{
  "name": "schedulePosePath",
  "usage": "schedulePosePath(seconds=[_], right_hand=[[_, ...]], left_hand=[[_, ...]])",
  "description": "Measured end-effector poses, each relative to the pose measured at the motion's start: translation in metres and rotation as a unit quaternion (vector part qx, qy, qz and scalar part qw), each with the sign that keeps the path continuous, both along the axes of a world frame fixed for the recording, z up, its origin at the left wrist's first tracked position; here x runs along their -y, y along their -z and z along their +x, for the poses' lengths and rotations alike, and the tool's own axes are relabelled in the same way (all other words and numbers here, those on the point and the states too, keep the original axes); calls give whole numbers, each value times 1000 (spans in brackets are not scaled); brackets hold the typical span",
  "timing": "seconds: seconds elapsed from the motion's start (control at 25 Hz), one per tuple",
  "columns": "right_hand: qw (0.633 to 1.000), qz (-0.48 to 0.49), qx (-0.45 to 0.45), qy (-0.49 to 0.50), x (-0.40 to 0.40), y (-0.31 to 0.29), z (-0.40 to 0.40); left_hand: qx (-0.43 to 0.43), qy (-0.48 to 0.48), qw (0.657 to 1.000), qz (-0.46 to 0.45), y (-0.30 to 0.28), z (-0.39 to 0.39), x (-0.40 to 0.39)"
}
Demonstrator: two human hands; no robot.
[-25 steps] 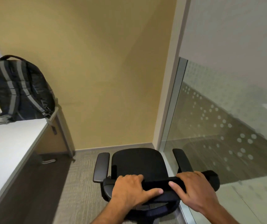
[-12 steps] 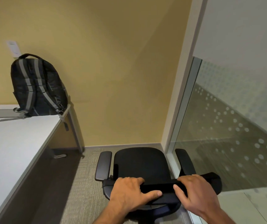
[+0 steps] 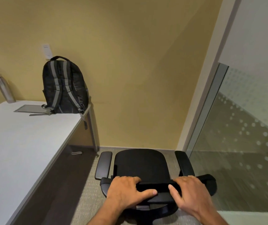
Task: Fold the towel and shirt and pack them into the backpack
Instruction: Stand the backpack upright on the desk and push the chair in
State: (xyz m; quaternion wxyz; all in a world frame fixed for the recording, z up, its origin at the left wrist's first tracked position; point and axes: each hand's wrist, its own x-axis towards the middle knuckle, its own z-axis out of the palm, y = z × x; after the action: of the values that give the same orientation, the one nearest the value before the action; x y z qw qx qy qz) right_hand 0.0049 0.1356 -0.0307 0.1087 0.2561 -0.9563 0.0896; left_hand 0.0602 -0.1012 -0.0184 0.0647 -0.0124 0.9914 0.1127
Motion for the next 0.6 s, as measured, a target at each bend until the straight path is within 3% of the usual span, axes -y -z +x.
schedulePosePath(seconds=[0.6], right_hand=[[992,-19,11,-124,79,5,-37]], left_hand=[[-34,-147,989,6,3,25,54]])
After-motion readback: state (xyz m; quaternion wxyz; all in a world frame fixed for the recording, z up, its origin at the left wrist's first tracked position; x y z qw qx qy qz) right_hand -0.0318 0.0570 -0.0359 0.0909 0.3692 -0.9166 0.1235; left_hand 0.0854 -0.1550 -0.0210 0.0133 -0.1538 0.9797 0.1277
